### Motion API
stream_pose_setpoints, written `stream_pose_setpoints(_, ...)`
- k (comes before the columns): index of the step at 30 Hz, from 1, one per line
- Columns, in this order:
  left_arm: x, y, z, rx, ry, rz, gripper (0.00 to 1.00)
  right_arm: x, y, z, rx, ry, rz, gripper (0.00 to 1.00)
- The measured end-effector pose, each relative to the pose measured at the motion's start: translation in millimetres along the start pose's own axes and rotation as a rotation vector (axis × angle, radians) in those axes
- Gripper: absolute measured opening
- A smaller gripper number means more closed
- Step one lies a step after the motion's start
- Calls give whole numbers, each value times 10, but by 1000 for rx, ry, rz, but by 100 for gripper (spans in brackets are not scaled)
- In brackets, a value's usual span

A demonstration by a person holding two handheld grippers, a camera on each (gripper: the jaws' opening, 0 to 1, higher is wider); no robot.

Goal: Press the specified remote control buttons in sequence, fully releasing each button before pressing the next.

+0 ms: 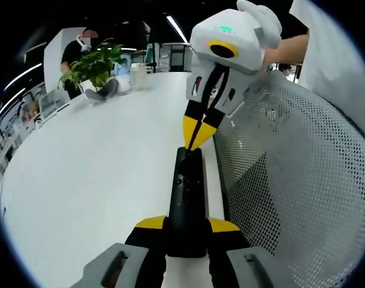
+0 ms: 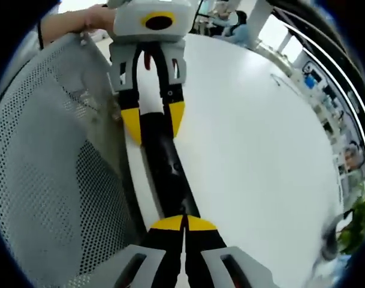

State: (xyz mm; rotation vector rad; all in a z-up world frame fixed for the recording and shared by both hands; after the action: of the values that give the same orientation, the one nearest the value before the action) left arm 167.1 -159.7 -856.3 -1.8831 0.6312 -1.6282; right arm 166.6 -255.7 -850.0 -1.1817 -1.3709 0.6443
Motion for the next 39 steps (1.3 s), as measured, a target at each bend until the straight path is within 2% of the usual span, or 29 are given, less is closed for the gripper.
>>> stream_pose_setpoints(4,7,-1,1,3,-14,1,25,5,-14,-11,10,71,-83,0)
stream_pose_setpoints(7,6,3,0,5,-16,0,25,-14,-39,-14,37,196,-123,0)
stream_pose_setpoints(9,6,1,0,5,-18,0,25,-51,-54,-57,33,192,-95,0)
stream_pose_setpoints(11,7,-1,2,4,-24,-2,25,-51,-69,-90,12,179,-98,0)
stream_pose_setpoints(15,5,-1,3,3,-23,-1,25,9,-94,-92,39,210,-129,0)
stream_pose_setpoints(21,4,-2,2,8,-18,-4,25,172,-22,-22,76,133,-135,0)
stream_pose_setpoints(26,6,-1,-1,7,-17,-2,25,120,33,9,90,66,-77,0)
stream_pose_setpoints(29,2,1,-2,8,-17,-1,25,125,20,12,92,66,-86,0)
stream_pose_setpoints(32,7,0,-2,5,-24,3,25,118,16,18,104,-22,-70,0)
stream_pose_setpoints(34,8,3,-1,4,-27,8,25,125,22,25,113,-50,-62,0)
stream_pose_setpoints(39,4,1,-2,4,-22,7,25,126,36,28,149,-214,-13,0)
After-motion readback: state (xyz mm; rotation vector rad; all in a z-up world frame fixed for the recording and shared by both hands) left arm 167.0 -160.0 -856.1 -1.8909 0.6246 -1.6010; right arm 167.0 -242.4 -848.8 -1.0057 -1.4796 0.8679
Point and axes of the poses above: the point that each gripper's makers call its tool centre point, and the gripper's own axes: y roughly forward along the fingers, z roughly to its left, x roughly out of its top, the point moved 1 cm from there along -y, roughly backward along the fingers, and after that the axes turned 3 degrees about -y, right-handed, at the moved point
